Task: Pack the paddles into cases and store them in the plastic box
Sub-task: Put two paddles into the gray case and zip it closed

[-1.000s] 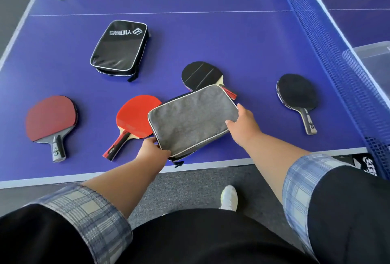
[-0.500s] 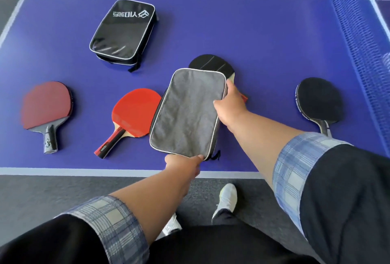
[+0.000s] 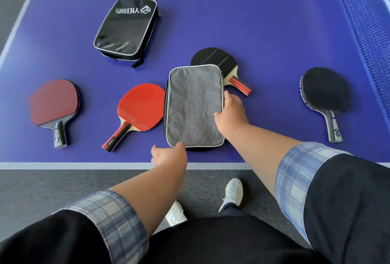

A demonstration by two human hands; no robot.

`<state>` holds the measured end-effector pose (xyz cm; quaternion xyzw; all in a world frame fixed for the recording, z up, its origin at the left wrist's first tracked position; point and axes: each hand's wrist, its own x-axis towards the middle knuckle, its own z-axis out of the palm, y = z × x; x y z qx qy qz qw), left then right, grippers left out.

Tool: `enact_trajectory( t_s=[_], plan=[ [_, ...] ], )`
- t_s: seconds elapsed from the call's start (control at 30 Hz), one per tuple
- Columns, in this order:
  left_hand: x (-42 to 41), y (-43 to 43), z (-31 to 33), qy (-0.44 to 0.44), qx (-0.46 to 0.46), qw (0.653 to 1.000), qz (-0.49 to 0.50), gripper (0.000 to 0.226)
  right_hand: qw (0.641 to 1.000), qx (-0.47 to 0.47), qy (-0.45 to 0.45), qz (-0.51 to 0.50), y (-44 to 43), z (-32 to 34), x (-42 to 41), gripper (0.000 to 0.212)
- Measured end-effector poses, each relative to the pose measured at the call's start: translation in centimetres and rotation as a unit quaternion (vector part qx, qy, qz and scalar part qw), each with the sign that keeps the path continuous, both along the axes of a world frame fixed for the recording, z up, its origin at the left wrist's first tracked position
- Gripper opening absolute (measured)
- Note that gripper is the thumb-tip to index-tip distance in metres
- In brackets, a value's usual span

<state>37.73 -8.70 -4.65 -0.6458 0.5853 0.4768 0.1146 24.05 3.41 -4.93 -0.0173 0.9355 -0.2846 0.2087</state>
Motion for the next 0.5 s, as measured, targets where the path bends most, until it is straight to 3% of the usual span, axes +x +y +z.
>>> enact_trajectory(
  t_s=[0.13, 0.23, 0.3, 0.4, 0.5],
  plan=[
    [-0.7, -2.6, 0.5, 0.022, -0.022, 0.976, -0.215, 0.053, 0.998, 0.028, -0.037, 0.046, -1.1, 0.1, 4.3, 0.079],
    [-1.4, -3.5, 1.1, 0.002, -0.008, 0.960, -0.279, 0.045, 0.996, 0.044, -0.065, 0.033, -1.7, 0.1, 5.5, 0.081],
    [-1.7, -3.7, 1.9, -0.039, -0.059, 0.941, -0.332, 0.047, 0.995, 0.041, -0.083, 0.024, -1.8, 0.7, 5.5, 0.083],
    [-0.9, -2.9, 2.9, 0.024, -0.143, 0.934, -0.325, 0.042, 0.993, -0.003, -0.115, -0.013, -1.6, 2.0, 5.5, 0.086],
    [0.0, -1.7, 4.1, 0.173, -0.126, 0.945, -0.246, 0.029, 0.992, -0.049, -0.113, -0.031, -1.3, 3.6, 5.6, 0.085]
  ],
)
